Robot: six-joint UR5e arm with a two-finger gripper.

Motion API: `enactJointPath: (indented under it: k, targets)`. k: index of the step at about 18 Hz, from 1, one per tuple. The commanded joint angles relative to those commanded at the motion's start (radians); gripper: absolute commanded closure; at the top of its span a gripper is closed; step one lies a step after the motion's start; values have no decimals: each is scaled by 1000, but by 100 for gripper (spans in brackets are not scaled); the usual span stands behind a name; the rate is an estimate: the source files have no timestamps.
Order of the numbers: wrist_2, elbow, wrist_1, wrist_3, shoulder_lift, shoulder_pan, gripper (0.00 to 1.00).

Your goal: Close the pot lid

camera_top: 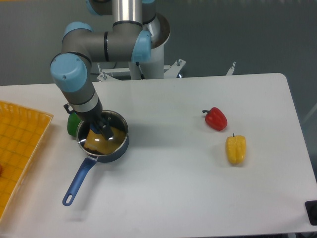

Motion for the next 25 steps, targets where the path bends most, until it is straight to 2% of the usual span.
enactJointPath:
  k: [3, 5, 10, 13, 17, 21, 25]
  targets:
    - [5, 46, -51, 217, 3, 84, 0]
    - [5, 60, -65, 368, 15, 152, 0]
    - [41, 104, -63, 589, 21, 276, 0]
    - [40, 124, -106, 716, 43, 354, 0]
    - [31, 111, -147, 782, 98, 416, 0]
    - [-104, 101, -251, 802, 150, 505, 0]
    - [-103, 69, -259, 936, 184, 548, 0]
